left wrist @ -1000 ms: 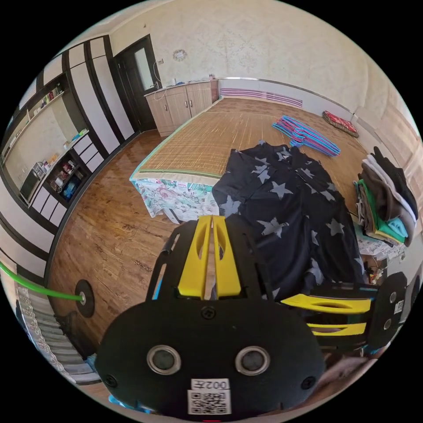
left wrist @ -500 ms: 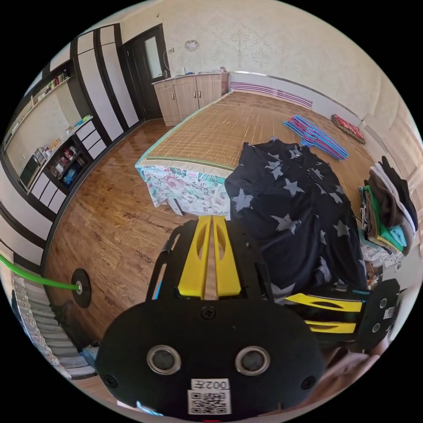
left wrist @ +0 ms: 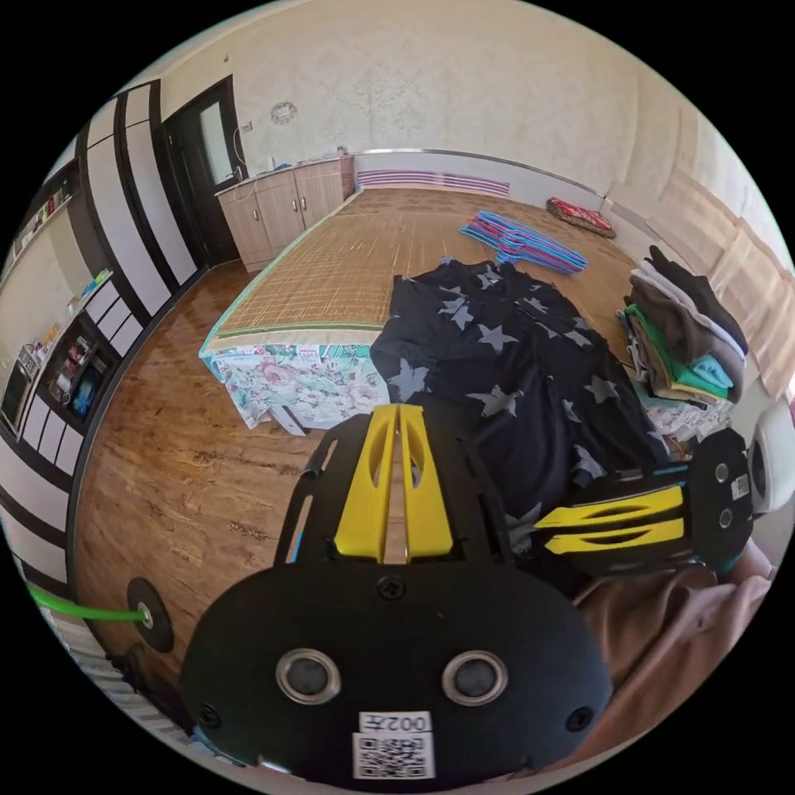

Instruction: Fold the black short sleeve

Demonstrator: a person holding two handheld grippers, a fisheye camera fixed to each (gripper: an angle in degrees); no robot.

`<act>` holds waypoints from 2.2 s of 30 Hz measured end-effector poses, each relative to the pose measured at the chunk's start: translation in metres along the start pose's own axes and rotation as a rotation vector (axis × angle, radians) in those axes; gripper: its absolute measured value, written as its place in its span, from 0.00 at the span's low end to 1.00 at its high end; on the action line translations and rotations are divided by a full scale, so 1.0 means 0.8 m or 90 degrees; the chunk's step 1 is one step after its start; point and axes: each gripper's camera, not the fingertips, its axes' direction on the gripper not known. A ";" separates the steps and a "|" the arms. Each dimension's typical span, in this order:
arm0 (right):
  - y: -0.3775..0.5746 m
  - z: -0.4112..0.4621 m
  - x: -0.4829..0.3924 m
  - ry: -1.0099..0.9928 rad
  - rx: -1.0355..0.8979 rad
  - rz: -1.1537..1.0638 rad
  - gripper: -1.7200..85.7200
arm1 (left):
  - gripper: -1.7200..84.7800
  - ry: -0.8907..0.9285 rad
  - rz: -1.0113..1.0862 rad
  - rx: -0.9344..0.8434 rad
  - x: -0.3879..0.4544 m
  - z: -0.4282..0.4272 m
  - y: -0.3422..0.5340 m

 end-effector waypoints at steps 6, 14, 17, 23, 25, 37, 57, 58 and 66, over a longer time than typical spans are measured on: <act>0.004 -0.008 0.017 -0.016 0.018 0.034 0.02 | 0.01 0.039 0.091 0.029 -0.006 -0.005 0.005; 0.014 -0.017 0.043 -0.056 0.043 0.084 0.02 | 0.02 0.210 0.299 0.016 -0.014 -0.006 0.017; 0.018 -0.022 0.052 -0.063 0.047 0.100 0.02 | 0.05 0.294 0.357 -0.010 -0.019 -0.006 0.014; 0.025 -0.026 0.064 -0.080 0.047 0.118 0.02 | 0.11 0.304 0.476 -0.054 0.001 -0.004 0.013; 0.026 -0.028 0.066 -0.083 0.047 0.122 0.02 | 0.12 0.294 0.495 -0.077 0.011 0.002 0.011; 0.061 -0.056 0.055 -0.045 0.028 0.063 0.04 | 0.01 0.201 0.407 -0.070 0.032 0.025 -0.014; 0.189 -0.094 0.046 0.101 -0.053 0.134 0.15 | 0.01 0.166 0.449 -0.046 0.063 0.031 -0.115; 0.188 -0.091 0.047 0.108 -0.058 0.131 0.15 | 0.01 0.166 0.448 -0.045 0.065 0.032 -0.122; 0.184 -0.081 0.055 0.139 -0.081 0.112 0.13 | 0.01 0.176 0.429 -0.035 0.070 0.042 -0.168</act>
